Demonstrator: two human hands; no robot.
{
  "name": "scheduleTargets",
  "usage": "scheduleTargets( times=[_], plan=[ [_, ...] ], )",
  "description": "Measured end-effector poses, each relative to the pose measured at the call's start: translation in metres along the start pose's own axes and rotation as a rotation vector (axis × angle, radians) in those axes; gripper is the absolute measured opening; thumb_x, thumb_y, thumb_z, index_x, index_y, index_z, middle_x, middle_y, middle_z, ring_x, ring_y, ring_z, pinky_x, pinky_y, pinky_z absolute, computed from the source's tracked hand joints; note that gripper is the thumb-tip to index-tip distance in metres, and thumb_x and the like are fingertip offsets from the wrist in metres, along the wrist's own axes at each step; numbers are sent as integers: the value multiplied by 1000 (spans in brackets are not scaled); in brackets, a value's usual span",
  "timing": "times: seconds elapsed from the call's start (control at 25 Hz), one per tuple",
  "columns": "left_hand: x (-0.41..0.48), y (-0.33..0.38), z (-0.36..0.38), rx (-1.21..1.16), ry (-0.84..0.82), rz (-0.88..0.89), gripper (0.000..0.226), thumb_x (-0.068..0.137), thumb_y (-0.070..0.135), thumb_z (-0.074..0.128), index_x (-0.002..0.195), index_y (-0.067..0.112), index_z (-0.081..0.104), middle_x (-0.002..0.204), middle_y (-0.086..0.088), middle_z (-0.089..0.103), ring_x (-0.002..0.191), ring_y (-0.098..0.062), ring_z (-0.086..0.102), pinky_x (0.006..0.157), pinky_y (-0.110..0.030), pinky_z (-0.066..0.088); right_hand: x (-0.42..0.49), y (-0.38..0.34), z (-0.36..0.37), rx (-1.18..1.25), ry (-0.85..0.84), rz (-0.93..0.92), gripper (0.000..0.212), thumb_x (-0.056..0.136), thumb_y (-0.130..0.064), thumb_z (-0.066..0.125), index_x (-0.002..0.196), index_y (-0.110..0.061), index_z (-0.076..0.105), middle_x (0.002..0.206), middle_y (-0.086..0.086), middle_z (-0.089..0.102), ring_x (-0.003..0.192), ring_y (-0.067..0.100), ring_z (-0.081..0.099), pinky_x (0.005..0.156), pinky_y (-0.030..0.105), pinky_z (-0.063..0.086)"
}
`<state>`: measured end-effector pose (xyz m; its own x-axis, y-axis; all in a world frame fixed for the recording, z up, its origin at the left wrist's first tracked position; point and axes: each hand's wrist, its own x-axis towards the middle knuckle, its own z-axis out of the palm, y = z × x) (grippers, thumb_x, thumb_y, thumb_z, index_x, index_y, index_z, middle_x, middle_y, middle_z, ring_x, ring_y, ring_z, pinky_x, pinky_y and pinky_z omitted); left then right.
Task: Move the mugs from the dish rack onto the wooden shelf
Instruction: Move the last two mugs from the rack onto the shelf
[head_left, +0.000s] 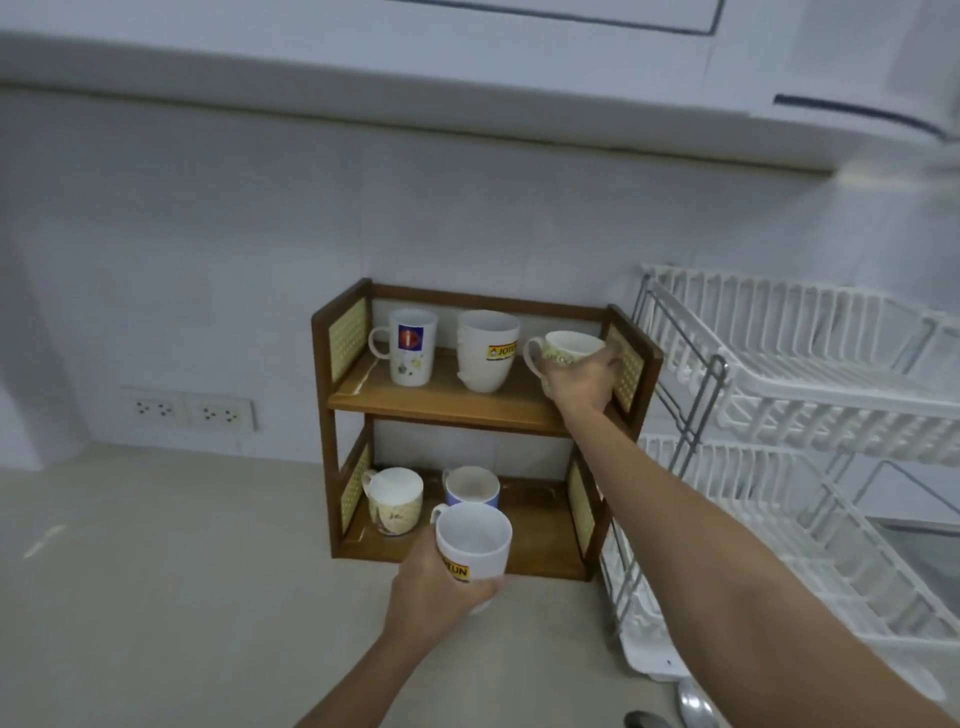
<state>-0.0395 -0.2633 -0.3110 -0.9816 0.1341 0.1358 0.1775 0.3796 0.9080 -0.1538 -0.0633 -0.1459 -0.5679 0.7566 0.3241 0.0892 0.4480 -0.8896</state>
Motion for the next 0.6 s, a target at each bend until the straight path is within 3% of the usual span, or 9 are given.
scheduleTargets(
  times=[0.16,0.32,0.44,0.52,0.6],
  plan=[
    [12,3,14,13,13,-24,79,44,46,86,114,26,58,107,9,68,99,-11,65,84,-34,56,10,10,14,-39,-63,2,104,68,-43,81,144,-11,17,144,21,31,127,39,39,104,42,37],
    [26,11,20,108,12,-44,77,44,54,84,111,30,56,99,14,66,94,-10,63,77,-27,51,0,7,1,-100,-126,-87,98,76,-30,78,147,-8,13,147,22,28,132,36,34,108,41,33],
    [43,16,29,144,-5,-51,80,45,49,85,116,26,56,109,6,68,102,-16,64,82,-32,53,-56,34,-26,77,-5,-274,72,83,-15,66,143,-8,27,142,16,40,132,26,37,106,34,35],
    [56,17,38,147,-39,-47,83,45,45,85,121,25,56,115,2,67,107,-20,63,86,-37,54,-117,84,-45,101,72,-293,56,81,-3,56,134,-11,38,136,11,45,128,23,39,105,32,34],
    [68,17,51,153,-62,-55,92,44,48,85,126,23,52,118,1,66,111,-21,61,90,-39,54,-176,144,-58,-36,-30,-232,56,75,8,54,128,-10,45,134,13,47,127,28,39,106,34,32]
  ],
)
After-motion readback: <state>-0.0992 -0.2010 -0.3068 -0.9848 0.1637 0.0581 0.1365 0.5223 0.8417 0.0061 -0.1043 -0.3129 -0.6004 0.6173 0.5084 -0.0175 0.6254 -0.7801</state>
